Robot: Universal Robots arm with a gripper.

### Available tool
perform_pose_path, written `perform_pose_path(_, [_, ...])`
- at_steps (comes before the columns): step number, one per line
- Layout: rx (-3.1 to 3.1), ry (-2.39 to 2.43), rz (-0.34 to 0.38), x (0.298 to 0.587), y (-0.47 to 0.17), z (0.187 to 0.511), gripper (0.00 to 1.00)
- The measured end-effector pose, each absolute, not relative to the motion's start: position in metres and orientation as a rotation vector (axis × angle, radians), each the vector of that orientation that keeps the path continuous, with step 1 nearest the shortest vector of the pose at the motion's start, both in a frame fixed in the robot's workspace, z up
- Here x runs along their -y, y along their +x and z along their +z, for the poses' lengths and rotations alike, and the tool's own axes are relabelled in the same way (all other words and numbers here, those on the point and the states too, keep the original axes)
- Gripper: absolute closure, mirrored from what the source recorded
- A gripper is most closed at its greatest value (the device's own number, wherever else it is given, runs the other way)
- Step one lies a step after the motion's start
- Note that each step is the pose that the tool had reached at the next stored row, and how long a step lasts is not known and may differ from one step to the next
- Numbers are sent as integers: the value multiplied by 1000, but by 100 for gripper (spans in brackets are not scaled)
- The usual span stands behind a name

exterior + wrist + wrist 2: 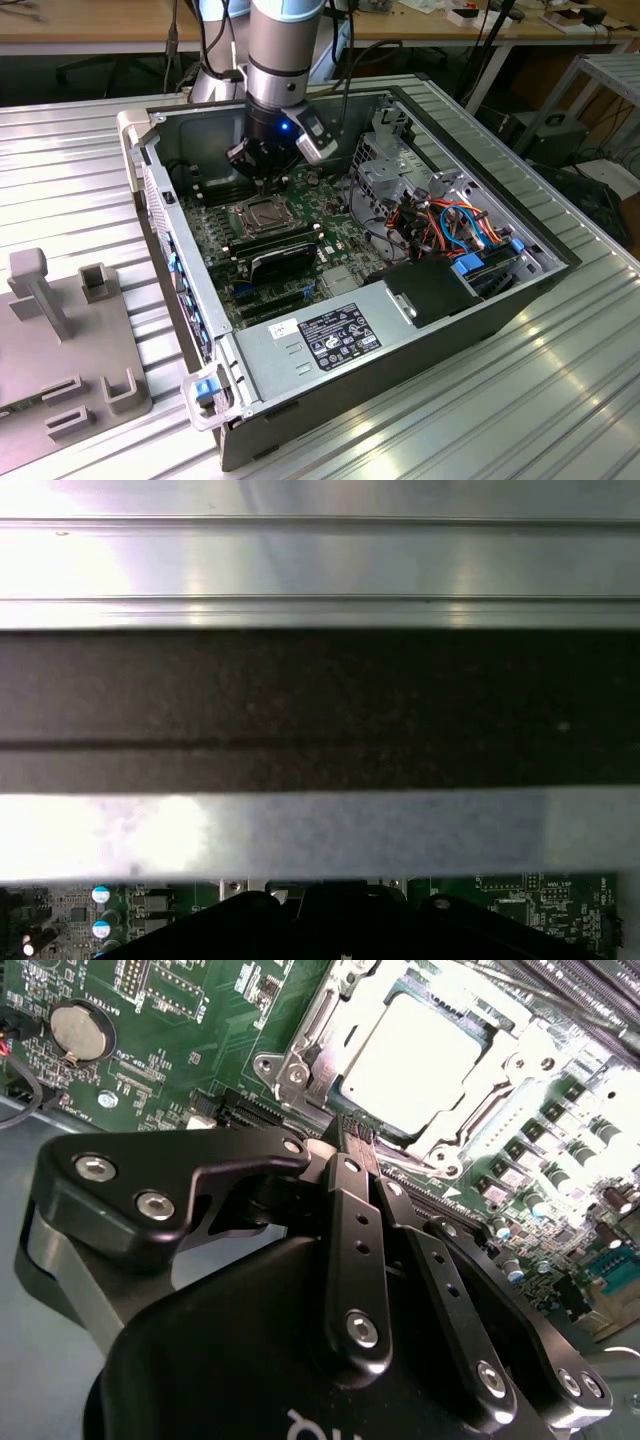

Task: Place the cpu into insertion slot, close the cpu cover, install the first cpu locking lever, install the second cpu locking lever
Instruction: 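Install the first cpu locking lever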

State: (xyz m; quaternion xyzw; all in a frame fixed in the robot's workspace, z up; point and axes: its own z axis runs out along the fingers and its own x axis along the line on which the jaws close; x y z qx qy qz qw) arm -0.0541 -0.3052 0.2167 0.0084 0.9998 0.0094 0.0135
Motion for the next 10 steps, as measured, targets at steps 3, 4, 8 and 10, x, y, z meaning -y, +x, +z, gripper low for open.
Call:
perform_pose_path(3, [-3115, 26, 29, 305, -54, 215, 89])
perform_pose_path(4, [-3115, 26, 29, 305, -54, 214, 89])
perform_pose_path(8, [-3115, 26, 29, 301, -53, 213, 89])
perform_pose_path(10, [-3116, 26, 27, 298, -51, 213, 89])
